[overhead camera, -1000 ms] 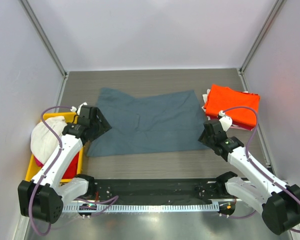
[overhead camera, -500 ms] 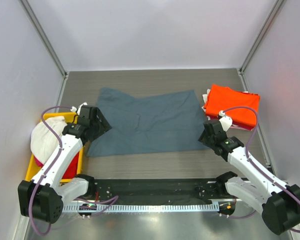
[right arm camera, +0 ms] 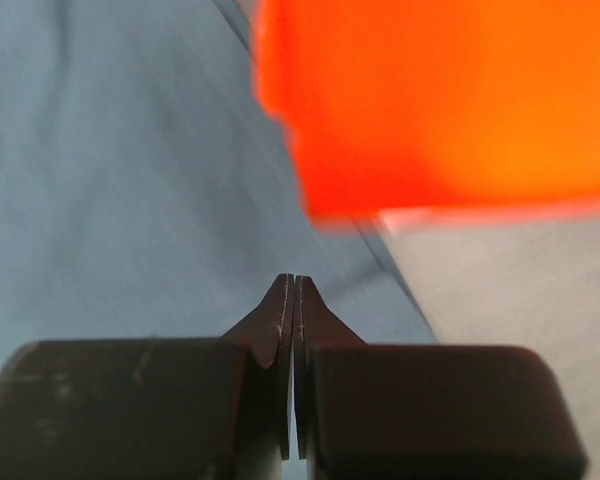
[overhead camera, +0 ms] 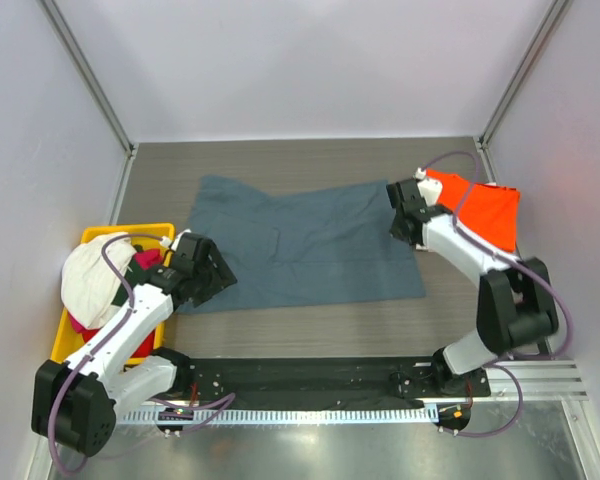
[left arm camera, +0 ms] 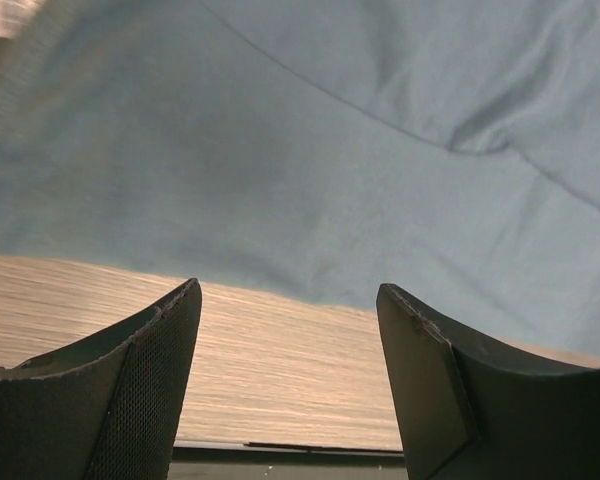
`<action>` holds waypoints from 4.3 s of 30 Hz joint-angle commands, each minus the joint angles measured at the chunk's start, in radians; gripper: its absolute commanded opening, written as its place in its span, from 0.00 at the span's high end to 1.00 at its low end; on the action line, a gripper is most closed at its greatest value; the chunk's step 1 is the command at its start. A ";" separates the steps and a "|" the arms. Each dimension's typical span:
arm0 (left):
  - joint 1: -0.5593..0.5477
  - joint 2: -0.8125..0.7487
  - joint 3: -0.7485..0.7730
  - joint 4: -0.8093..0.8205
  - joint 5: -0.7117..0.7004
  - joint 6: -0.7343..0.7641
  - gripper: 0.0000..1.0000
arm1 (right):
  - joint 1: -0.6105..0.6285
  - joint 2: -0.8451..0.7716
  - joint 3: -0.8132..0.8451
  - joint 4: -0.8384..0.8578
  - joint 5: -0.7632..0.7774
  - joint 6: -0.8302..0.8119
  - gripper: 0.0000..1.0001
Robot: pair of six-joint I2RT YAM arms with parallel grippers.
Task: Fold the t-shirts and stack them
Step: Fold the tshirt
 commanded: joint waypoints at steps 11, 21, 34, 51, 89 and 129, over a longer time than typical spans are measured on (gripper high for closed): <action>-0.042 -0.017 0.017 0.048 -0.051 -0.005 0.27 | -0.129 0.463 0.441 0.003 0.006 -0.080 0.99; -0.041 -0.001 0.026 0.059 -0.054 0.000 0.27 | -0.243 0.638 0.541 -0.052 0.029 -0.087 0.99; -0.042 -0.033 0.058 -0.018 -0.122 0.010 0.25 | -0.272 0.508 0.535 -0.046 -0.060 -0.110 0.89; -0.042 -0.308 -0.028 -0.170 -0.212 -0.271 0.25 | -0.071 -0.177 -0.041 0.024 -0.181 0.073 0.56; -0.041 -0.319 -0.186 -0.191 -0.355 -0.560 0.30 | -0.073 -0.350 -0.469 -0.083 0.007 0.473 0.57; -0.041 -0.146 -0.312 -0.050 -0.481 -0.781 0.69 | -0.158 -0.500 -0.547 -0.051 -0.011 0.493 0.99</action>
